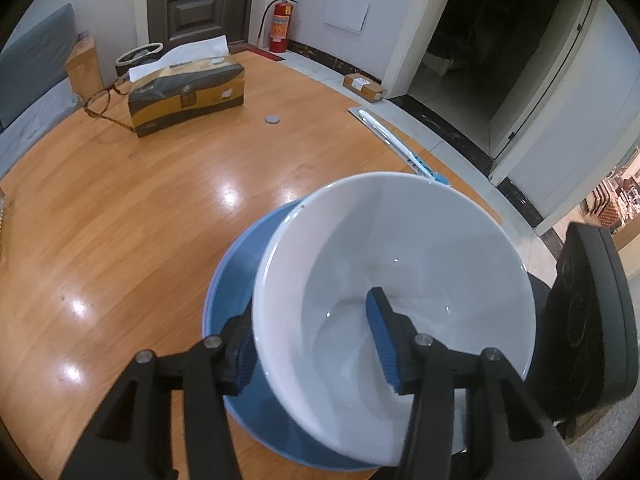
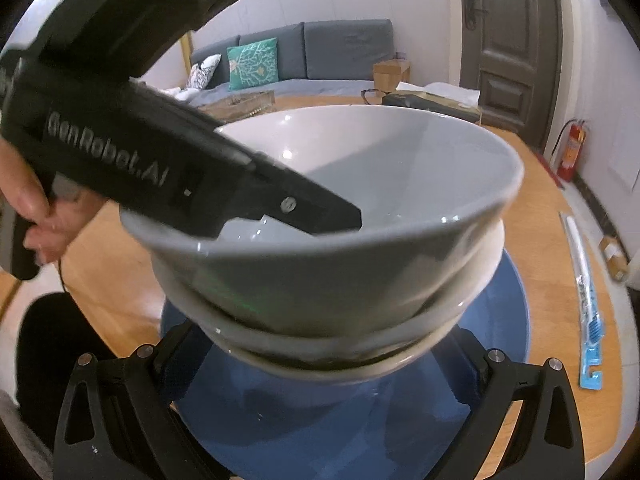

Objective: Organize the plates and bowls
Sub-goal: 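Lower the white bowl stack onto the blue plates with both grippers, then open both grippers and pull them back from the bowl stack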

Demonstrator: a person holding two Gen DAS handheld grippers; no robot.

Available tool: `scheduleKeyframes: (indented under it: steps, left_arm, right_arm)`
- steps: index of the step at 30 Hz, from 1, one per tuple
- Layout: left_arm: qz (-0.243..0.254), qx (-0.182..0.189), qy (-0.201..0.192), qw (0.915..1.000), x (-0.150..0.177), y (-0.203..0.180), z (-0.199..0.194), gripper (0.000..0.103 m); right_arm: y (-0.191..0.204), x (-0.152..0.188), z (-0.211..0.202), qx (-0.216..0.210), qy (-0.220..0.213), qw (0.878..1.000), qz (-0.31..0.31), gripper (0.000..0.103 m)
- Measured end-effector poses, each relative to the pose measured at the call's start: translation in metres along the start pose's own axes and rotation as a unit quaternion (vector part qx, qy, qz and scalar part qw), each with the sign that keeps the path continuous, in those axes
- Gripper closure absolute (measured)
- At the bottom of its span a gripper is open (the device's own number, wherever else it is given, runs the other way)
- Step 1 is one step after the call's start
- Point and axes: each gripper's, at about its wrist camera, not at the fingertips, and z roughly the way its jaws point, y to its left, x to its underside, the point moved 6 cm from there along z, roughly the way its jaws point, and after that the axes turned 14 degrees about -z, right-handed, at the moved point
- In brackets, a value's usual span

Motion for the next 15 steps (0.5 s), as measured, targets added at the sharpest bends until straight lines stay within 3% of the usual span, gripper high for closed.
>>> scheduleKeyframes:
  steps: [7, 15]
  left_arm:
    - [-0.003, -0.01, 0.0, 0.9999, 0.001, 0.001, -0.003, 0.056]
    - [-0.003, -0.009, -0.018, 0.9998, 0.002, -0.004, -0.019, 0.045]
  right_arm:
    - [-0.005, -0.002, -0.006, -0.011, -0.014, 1.0, 0.024, 0.005]
    - [-0.002, -0.004, -0.015, 0.0, -0.022, 0.999, 0.024, 0.005]
